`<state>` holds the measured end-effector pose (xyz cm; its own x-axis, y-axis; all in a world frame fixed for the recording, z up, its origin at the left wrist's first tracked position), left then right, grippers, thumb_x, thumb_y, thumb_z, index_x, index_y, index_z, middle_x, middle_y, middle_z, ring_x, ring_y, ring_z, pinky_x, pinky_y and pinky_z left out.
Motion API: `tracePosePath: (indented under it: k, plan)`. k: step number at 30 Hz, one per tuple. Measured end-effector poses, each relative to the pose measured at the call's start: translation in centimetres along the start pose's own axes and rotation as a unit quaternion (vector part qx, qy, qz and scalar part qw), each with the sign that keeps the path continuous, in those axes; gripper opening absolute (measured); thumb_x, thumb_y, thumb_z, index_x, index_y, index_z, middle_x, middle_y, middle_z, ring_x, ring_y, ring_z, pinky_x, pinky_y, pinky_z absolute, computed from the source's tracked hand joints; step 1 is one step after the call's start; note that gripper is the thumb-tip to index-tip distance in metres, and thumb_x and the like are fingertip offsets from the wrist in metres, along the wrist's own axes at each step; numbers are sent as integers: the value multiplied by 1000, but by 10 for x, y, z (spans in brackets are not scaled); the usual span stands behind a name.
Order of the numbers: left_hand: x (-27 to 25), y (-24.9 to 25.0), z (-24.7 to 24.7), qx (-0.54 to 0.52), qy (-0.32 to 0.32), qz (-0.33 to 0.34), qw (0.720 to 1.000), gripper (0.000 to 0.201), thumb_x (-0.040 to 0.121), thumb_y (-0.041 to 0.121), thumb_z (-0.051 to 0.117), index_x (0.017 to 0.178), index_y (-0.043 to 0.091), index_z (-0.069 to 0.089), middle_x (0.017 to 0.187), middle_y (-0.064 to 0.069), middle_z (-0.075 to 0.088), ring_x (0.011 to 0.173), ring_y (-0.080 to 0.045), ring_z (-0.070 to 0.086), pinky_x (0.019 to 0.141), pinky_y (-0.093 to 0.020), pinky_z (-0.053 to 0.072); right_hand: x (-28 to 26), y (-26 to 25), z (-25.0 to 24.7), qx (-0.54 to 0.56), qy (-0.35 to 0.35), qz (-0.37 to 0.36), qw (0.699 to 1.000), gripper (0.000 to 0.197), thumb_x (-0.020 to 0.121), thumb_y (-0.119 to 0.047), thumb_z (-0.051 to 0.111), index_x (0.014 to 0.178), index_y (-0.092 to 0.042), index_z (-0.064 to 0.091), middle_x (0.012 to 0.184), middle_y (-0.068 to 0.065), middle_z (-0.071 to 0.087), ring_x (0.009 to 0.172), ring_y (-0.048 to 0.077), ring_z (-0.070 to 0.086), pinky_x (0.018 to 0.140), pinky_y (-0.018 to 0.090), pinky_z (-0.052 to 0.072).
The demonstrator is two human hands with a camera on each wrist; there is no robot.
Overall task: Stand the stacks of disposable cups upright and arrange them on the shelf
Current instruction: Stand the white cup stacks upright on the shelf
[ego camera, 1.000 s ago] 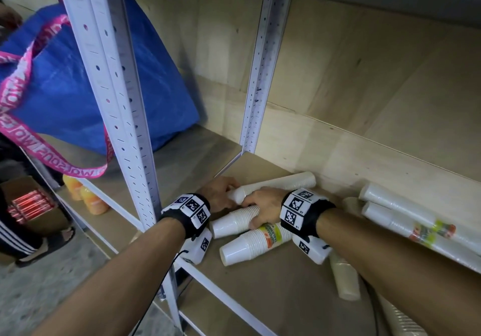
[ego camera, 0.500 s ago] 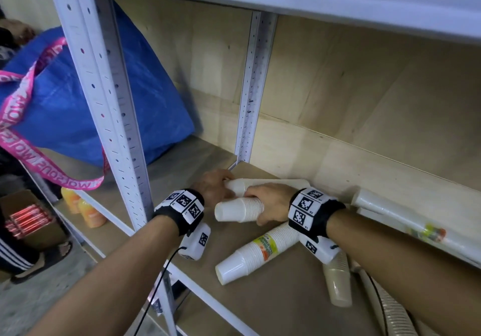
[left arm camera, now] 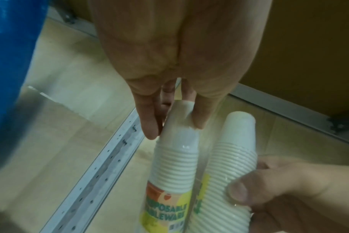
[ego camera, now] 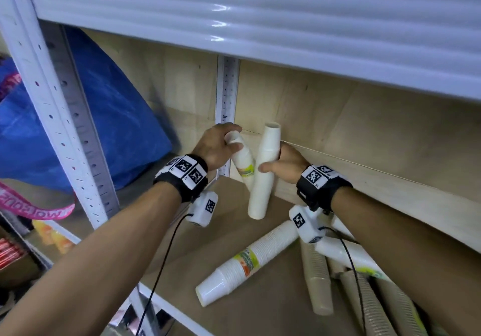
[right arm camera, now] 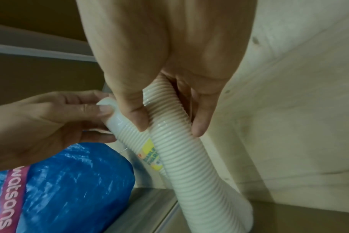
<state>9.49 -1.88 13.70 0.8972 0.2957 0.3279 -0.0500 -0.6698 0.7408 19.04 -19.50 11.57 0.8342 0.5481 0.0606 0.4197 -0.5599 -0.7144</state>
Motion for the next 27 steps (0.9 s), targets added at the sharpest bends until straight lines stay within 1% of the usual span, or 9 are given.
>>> tracePosePath:
  k: [2,5,8,12,16,19,23,24,27]
  plan:
    - [10,11,-3,35,3,11,999,41,91,24,63,132,21,57,131,-7,55,115,-23,57,99,-33,48,3,-2,0,23,17,12,1000,57,56,-36,78,107,-21,58,102,-2,67,94,19,64,83,39,54]
    - [19,24,-7,83,-12,26,996,45,95,24,59,139,20,51,134,-4,54,123,-18,53,93,-20,39,6,-4,0,48,40,14,998,56,64,-28,79,114,-21,54,104,-1,64,94,18,62,81,36,52]
    - [22,30,-7,130,-44,48,989,45,95,22,57,139,18,50,138,-5,55,127,-18,52,95,-20,36,6,-8,7,67,40,9,997,53,66,-24,78,114,-20,55,104,-2,64,94,18,62,78,33,50]
    - [21,30,-7,152,-43,49,986,45,95,22,58,139,16,50,138,-7,54,126,-21,52,95,-21,36,8,-7,24,68,36,14,997,53,63,-23,77,112,-20,56,107,-1,66,96,20,63,79,34,51]
    - [22,28,-9,143,-38,40,988,44,93,24,60,136,15,53,136,-6,57,119,-21,55,89,-19,36,7,0,30,56,33,32,997,54,68,-22,79,114,-17,53,109,1,63,97,21,61,76,32,48]
    - [22,28,-9,129,-49,31,990,46,93,23,61,138,15,51,138,-5,55,120,-20,55,89,-19,36,7,0,29,62,33,32,997,54,69,-23,80,115,-19,51,109,-1,63,98,20,61,74,31,46]
    - [25,28,-5,110,-55,20,992,48,92,22,63,138,16,51,138,-3,55,119,-18,55,86,-20,37,5,-18,9,64,61,-2,996,55,75,-29,76,121,-21,48,112,-4,61,99,17,59,72,28,44]
    - [25,28,-4,105,-54,17,993,48,92,23,63,138,16,51,138,-3,56,118,-18,56,86,-20,38,5,-26,1,65,72,-17,995,58,77,-29,75,127,-20,46,115,-5,59,101,16,58,74,27,43]
    - [26,28,-3,110,-45,20,993,47,92,24,63,137,15,52,138,-3,56,122,-20,54,89,-21,38,9,-44,-17,71,86,-56,992,67,83,-23,68,142,-26,38,127,-2,52,113,16,54,90,27,45]
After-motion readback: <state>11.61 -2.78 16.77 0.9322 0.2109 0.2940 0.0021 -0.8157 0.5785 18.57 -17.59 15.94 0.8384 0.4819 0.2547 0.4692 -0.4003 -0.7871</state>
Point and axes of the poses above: each hand's wrist, its own x-axis towards the middle knuckle, its own z-axis out of the palm, y = z × x, the point moved 2 cm from there along x, towards the middle knuckle
